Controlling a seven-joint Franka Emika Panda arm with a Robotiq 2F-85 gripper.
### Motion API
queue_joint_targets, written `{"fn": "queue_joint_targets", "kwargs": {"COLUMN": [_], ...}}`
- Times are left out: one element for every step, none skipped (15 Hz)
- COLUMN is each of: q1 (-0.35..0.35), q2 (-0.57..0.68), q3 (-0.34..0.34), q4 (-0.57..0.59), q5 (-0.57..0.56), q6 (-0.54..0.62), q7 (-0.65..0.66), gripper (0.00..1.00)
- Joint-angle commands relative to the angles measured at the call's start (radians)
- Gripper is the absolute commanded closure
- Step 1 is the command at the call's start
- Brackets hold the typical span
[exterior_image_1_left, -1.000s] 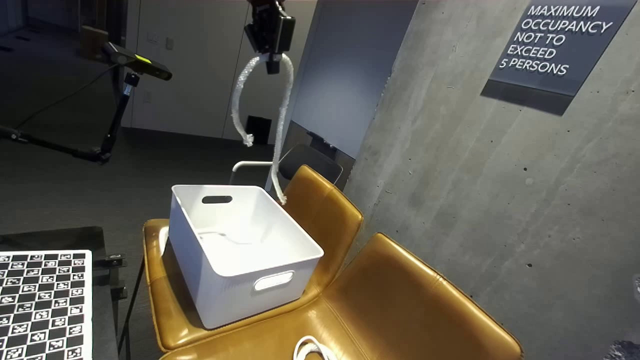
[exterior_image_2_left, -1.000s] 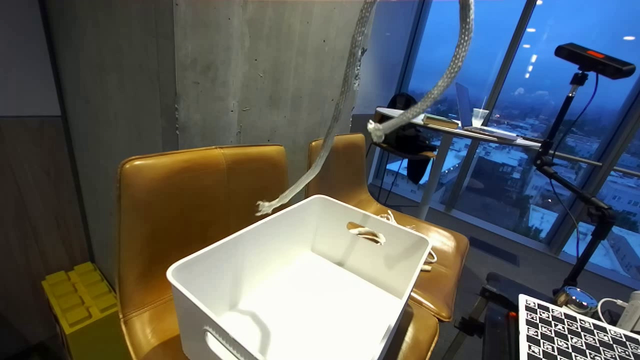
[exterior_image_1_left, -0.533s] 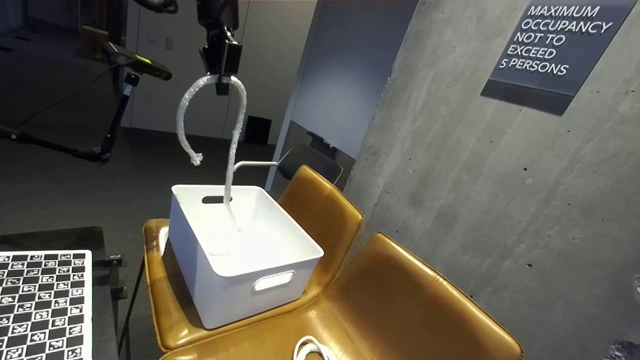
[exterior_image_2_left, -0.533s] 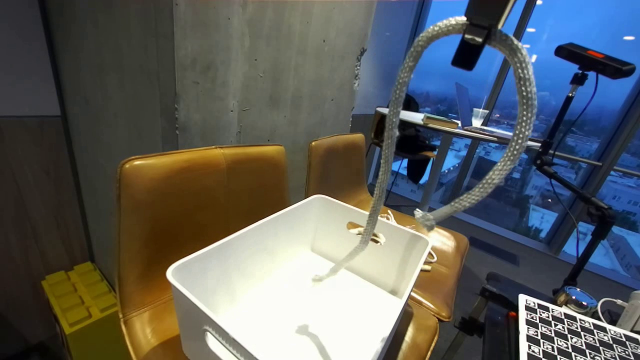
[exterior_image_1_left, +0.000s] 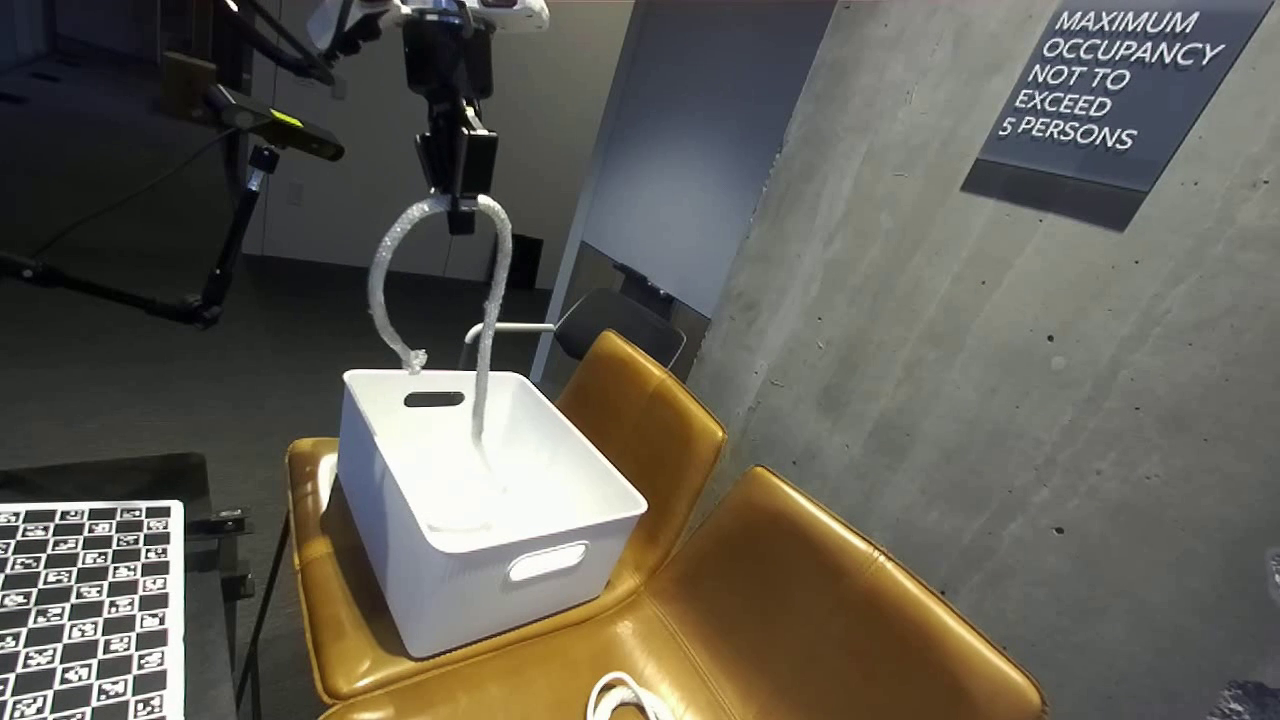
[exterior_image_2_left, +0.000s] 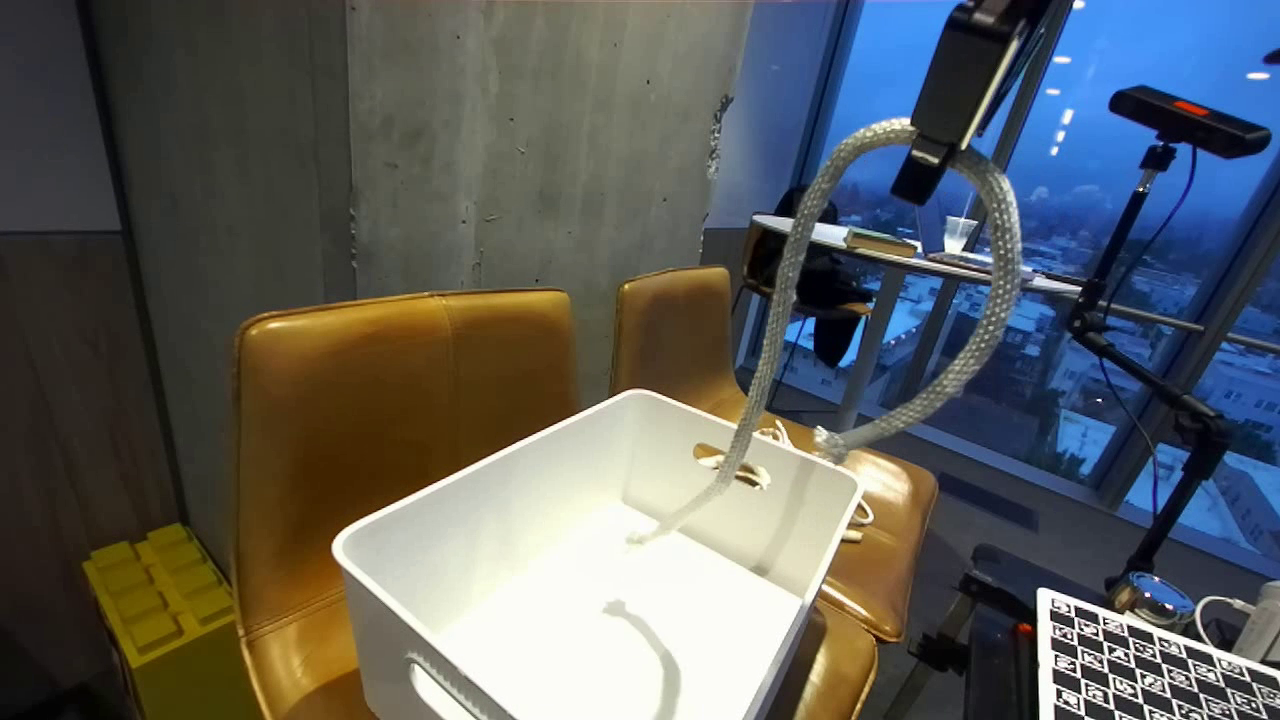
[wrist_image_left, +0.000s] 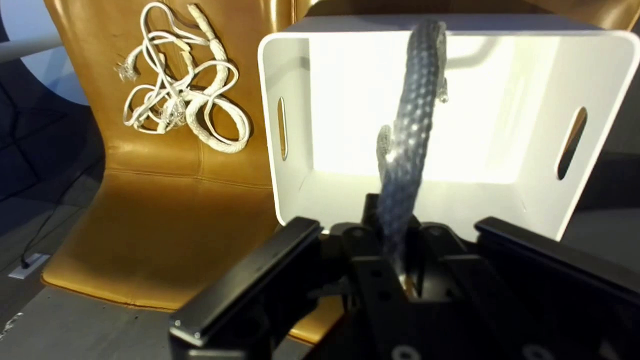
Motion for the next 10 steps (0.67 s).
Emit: {"fn": "queue_joint_targets", "kwargs": {"q1": [-0.028, -0.033, -0.038, -0.042, -0.044, -0.043, -0.043, -0.042, -0.042, -0.046], "q2": [0.026, 0.044, 0.064, 0.087, 0.107, 0.123, 0.135, 0.143, 0.147, 0.142], "q3": [-0.014, -0.012, -0.007, -0.002, -0.001, -0.002, -0.004, -0.009, -0.013, -0.021], "q4": [-0.006, -0.001, 0.006, 0.014, 0.021, 0.026, 0.026, 0.021, 0.012, -0.014], "q5": [0.005, -0.003, -0.012, -0.021, -0.029, -0.034, -0.040, -0.043, -0.048, -0.056], "q6": [0.134, 0.168, 0.198, 0.221, 0.242, 0.257, 0.271, 0.281, 0.291, 0.307], "q7": [0.002, 0.010, 0.021, 0.035, 0.048, 0.054, 0.062, 0.062, 0.062, 0.058], "gripper": [0.98, 0.98, 0.98, 0.68, 0.67, 0.60, 0.53, 0.47, 0.39, 0.33]}}
